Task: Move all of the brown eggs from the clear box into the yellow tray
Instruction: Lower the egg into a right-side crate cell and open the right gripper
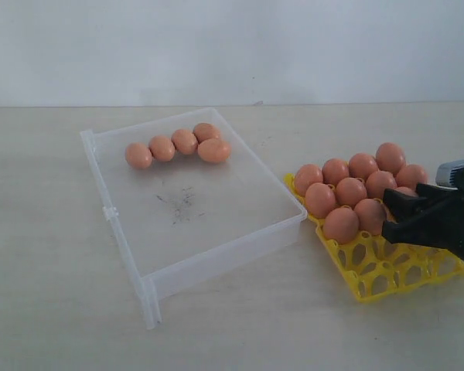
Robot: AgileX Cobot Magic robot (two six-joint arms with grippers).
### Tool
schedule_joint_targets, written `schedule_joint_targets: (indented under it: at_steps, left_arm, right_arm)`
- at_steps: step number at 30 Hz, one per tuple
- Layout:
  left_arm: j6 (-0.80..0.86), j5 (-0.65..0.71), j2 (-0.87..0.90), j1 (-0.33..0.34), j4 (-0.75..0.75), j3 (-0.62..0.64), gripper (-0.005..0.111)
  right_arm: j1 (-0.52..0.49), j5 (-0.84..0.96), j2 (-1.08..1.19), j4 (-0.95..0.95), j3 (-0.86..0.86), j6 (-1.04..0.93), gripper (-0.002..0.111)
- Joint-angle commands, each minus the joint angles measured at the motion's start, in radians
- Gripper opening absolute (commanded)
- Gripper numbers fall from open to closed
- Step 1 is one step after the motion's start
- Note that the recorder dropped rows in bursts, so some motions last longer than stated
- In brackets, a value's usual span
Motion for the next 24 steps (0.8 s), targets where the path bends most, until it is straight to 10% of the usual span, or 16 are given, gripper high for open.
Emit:
schedule_joint_targets:
  at_steps: [1,5,13,24]
  left_arm:
    - [0.005,-0.016,0.004,-0.003,-0.005,-0.002,0.004]
    - [0.005,-0.016,0.004,-0.003,-0.005,-0.002,0.004]
    - [0.005,-0.016,0.004,-0.003,-0.005,-0.002,0.004]
    - [0.005,-0.016,0.004,-0.003,-0.005,-0.002,0.004]
  right_arm:
    - [-0.008,0.015,0.014,0.007,-0.003,0.022,0.000]
    - [-0.008,0.015,0.014,0.007,-0.003,0.057,0.007]
    - [-0.008,0.015,0.005,-0.020,-0.003,0.029,0.057]
    - [-0.008,0.015,-0.219,0.048,0.030,0.050,0.059]
